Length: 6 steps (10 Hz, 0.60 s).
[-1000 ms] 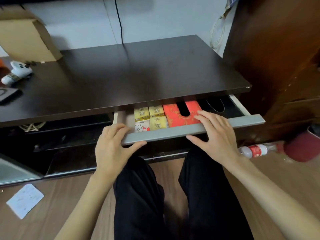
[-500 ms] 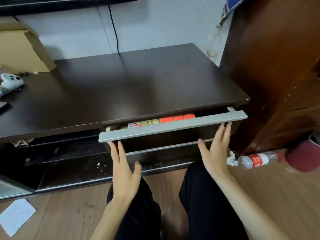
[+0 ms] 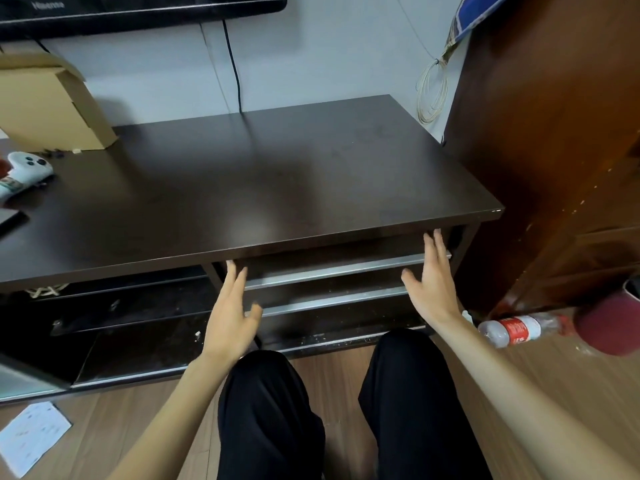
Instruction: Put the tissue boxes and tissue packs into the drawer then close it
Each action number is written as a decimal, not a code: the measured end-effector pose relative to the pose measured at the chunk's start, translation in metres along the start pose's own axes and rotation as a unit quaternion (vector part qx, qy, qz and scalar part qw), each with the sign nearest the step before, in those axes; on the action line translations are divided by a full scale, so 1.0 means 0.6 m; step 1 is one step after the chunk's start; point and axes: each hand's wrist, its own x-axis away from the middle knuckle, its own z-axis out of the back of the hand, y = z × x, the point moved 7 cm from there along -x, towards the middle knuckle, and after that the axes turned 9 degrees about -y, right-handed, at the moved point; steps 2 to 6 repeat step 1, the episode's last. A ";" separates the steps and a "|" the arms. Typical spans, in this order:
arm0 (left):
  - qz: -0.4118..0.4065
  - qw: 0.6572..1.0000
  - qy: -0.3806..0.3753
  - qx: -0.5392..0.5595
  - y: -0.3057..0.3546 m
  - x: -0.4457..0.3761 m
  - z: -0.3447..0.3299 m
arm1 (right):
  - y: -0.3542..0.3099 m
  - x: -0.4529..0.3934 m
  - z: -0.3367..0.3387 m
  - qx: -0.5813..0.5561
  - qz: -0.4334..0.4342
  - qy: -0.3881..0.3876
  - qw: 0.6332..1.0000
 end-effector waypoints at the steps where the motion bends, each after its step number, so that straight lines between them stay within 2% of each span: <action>1: -0.020 0.998 0.040 0.037 -0.030 0.039 -0.002 | 0.051 0.047 -0.007 -0.060 0.011 0.007 0.998; 6: -0.020 0.998 0.040 0.037 -0.030 0.039 -0.002 | 0.051 0.047 -0.007 -0.060 0.011 0.007 0.998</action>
